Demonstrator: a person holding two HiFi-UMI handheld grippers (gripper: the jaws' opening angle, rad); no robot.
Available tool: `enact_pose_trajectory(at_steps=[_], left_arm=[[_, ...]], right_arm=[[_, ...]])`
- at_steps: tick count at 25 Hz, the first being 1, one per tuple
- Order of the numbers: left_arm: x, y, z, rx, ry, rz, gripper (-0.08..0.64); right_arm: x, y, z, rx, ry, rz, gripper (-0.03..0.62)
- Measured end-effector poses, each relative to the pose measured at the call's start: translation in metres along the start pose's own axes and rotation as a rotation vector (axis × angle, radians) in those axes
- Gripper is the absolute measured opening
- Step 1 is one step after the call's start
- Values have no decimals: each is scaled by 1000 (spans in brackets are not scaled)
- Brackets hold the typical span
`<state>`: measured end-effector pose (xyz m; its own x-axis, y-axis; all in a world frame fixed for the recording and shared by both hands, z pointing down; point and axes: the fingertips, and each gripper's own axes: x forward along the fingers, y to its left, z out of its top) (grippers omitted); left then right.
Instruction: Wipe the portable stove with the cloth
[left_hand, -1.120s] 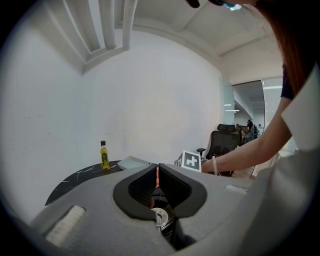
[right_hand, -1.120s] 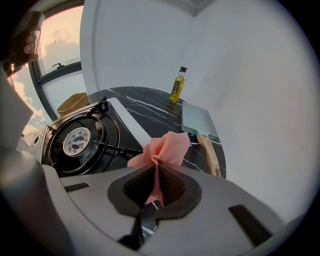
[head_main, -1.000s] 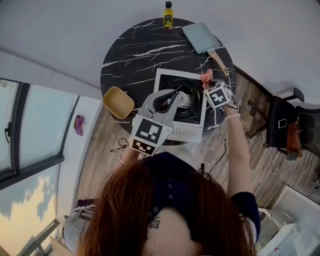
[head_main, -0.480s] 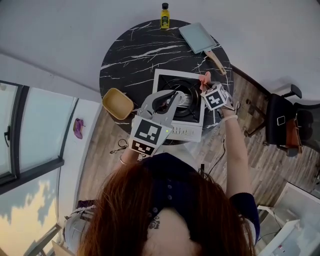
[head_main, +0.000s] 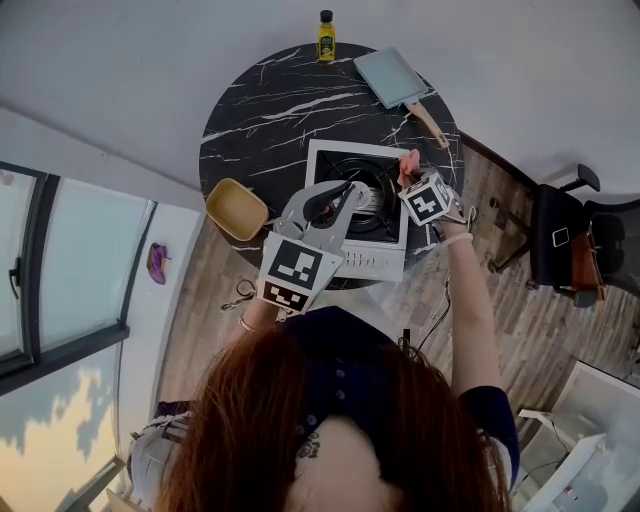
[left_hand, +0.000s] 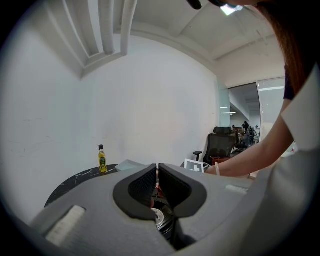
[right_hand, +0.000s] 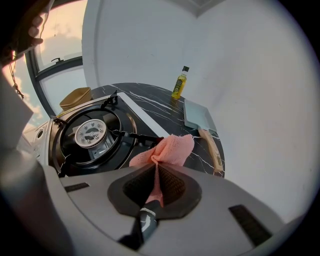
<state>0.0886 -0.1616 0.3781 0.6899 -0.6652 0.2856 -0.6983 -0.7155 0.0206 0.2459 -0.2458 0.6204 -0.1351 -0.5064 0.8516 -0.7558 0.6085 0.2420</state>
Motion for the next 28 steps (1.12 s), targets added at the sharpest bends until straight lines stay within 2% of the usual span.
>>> enact_pose_trajectory(at_steps=[28], left_arm=[[-23,-22,4,24,-31,-55,23]], right_arm=[[-23,33,-24,14,18,-13,21]])
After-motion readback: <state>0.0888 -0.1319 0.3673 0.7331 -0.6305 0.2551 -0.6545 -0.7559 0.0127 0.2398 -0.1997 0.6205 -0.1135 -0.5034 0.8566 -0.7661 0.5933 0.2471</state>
